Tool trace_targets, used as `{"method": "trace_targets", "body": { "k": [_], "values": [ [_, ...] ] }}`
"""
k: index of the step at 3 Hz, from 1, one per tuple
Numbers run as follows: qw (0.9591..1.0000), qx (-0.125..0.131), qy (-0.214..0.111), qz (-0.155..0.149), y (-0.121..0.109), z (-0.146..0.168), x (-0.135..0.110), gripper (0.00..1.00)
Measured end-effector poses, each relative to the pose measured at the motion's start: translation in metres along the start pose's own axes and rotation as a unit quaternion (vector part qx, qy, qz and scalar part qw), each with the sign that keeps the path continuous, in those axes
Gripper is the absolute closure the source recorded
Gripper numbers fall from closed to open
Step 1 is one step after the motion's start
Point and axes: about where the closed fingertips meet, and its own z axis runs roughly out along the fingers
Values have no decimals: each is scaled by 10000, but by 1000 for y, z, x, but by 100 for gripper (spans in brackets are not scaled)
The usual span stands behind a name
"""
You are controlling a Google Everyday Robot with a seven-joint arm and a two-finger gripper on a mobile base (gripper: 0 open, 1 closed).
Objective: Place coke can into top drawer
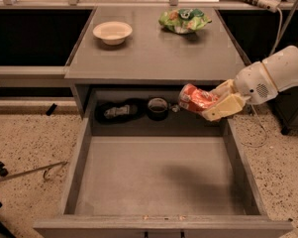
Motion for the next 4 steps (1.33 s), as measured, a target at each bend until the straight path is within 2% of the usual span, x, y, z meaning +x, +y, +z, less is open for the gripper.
{"method": "trace_targets", "body": {
  "k": [1, 2, 3, 4],
  "values": [
    [9999, -64, -66, 74, 7, 17, 1, 100],
    [9995, -302, -15, 16, 33, 58, 4, 100],
    [9985, -310, 408, -186, 65, 108, 8, 100],
    [9928, 6, 1100, -483, 83, 157, 17, 100]
  ]
}}
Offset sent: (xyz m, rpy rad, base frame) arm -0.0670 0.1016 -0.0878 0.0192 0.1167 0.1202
